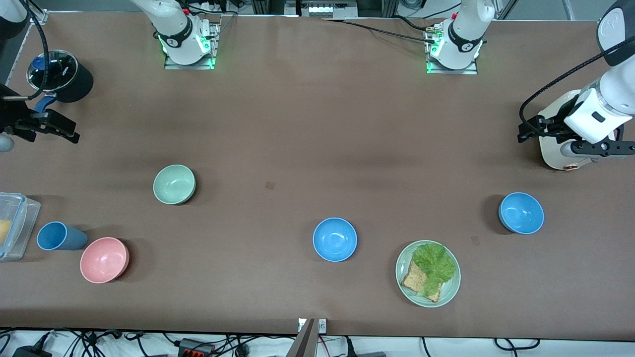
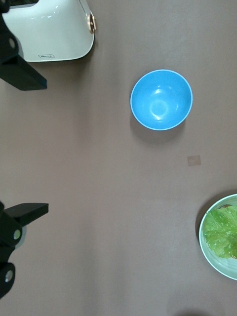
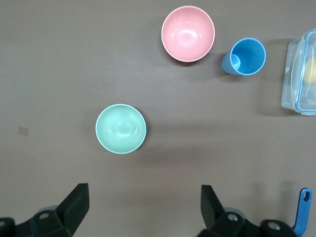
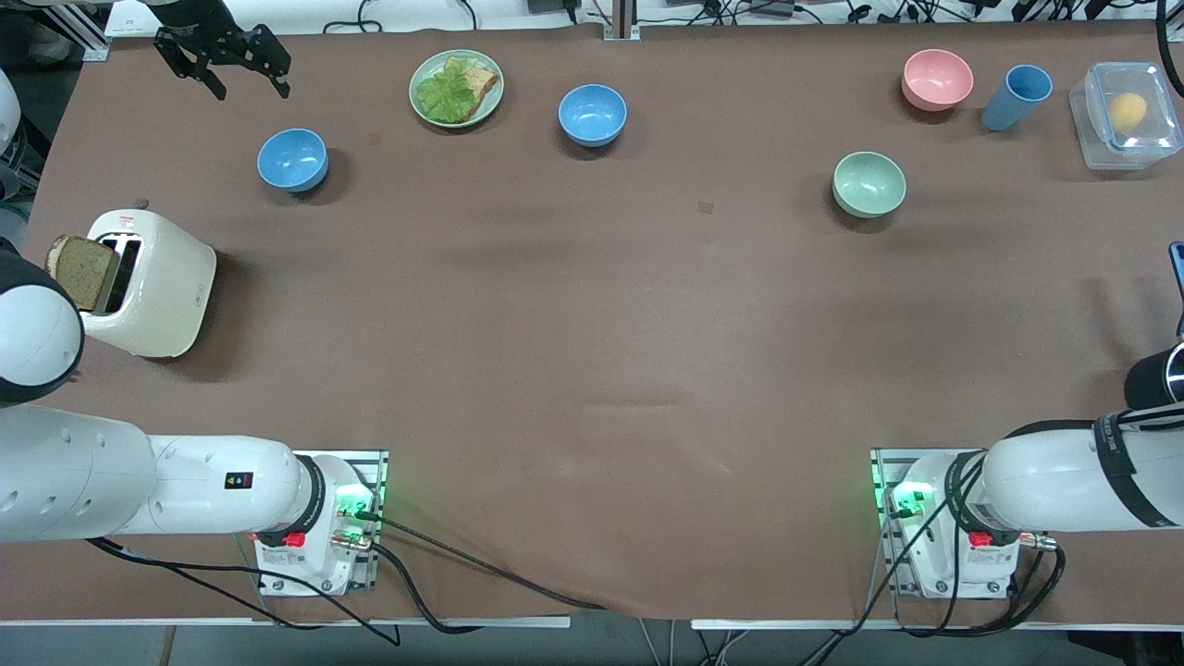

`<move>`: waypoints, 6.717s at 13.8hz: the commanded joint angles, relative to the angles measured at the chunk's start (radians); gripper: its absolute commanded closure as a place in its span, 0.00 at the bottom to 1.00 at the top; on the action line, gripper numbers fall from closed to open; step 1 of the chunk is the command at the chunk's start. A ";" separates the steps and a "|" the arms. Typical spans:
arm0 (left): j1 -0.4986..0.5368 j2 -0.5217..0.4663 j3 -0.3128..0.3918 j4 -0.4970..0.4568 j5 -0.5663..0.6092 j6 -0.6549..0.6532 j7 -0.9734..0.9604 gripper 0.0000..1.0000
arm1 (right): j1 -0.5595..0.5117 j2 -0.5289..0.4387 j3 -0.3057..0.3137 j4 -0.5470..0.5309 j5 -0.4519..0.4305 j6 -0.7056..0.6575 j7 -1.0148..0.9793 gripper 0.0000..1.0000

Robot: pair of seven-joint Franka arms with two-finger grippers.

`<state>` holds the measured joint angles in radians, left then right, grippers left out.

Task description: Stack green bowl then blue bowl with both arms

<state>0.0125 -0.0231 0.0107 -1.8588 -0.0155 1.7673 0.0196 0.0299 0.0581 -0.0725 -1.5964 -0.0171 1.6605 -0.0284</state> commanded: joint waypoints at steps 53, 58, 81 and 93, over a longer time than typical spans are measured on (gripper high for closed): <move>0.265 0.730 -0.001 0.271 0.003 0.405 0.315 0.72 | 0.502 0.683 0.234 0.062 0.117 0.403 0.562 1.00; 0.256 0.724 -0.011 0.270 0.005 0.374 0.319 0.99 | 0.492 0.605 0.227 0.156 0.131 0.305 0.599 0.00; -0.044 0.678 -0.591 0.306 -0.050 0.244 -1.051 0.99 | -0.080 0.207 0.097 0.332 0.029 -0.036 0.104 0.00; -0.169 0.673 -0.643 0.228 -0.061 0.405 -1.256 1.00 | -0.076 0.103 0.048 0.207 0.013 -0.082 0.030 0.00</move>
<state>-0.1620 0.6744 -0.6203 -1.5858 -0.0559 2.1142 -1.1999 -0.0469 0.2198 -0.0242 -1.3224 0.0094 1.5836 0.0206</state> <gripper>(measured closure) 0.956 0.000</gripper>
